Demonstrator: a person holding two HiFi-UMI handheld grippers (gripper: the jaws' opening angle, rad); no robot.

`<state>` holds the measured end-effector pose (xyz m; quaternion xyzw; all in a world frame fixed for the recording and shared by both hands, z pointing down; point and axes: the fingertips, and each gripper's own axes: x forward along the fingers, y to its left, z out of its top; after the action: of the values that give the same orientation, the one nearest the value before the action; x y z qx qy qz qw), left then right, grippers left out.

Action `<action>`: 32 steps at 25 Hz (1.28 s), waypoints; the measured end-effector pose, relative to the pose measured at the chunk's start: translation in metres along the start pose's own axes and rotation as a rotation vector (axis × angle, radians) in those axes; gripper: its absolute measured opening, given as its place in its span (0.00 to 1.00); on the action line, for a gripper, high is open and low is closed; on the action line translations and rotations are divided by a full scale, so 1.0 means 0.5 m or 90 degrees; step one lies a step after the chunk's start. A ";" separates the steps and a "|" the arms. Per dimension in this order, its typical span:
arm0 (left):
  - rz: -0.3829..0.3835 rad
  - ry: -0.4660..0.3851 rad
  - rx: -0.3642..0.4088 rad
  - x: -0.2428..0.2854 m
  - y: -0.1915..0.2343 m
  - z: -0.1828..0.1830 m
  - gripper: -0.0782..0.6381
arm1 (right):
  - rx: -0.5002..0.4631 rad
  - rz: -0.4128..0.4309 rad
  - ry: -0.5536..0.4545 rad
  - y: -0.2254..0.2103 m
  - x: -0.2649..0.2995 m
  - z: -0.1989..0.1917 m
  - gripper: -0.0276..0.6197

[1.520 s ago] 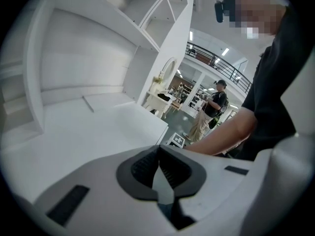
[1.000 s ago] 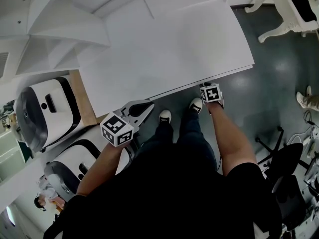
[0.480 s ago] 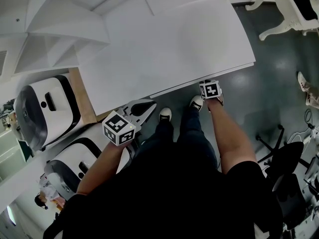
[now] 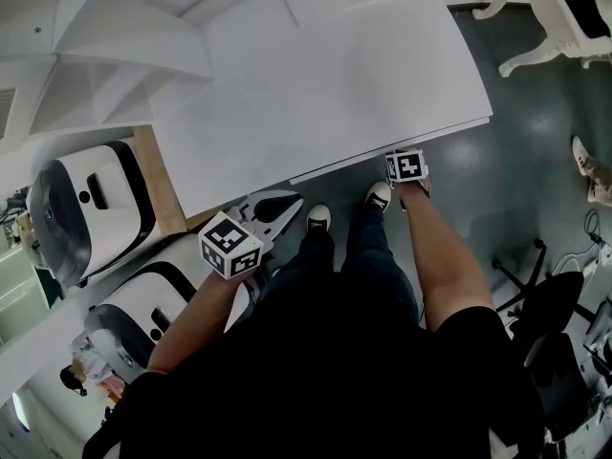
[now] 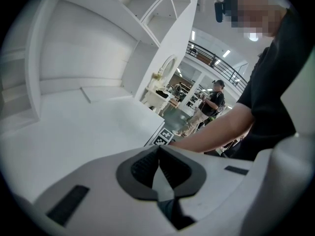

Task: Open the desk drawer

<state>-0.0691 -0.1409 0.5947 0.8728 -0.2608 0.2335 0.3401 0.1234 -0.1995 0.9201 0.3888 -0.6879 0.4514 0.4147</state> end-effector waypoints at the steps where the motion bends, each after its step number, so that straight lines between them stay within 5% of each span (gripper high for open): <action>1: 0.000 -0.001 0.001 -0.001 -0.001 0.000 0.12 | 0.002 0.000 0.001 0.000 0.000 0.000 0.18; 32: -0.034 -0.018 0.030 -0.037 -0.037 -0.019 0.12 | 0.026 -0.026 0.036 -0.007 -0.047 -0.180 0.18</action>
<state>-0.0739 -0.1167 0.5816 0.8905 -0.2369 0.2179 0.3215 0.1546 -0.1121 0.9218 0.3980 -0.6583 0.4677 0.4353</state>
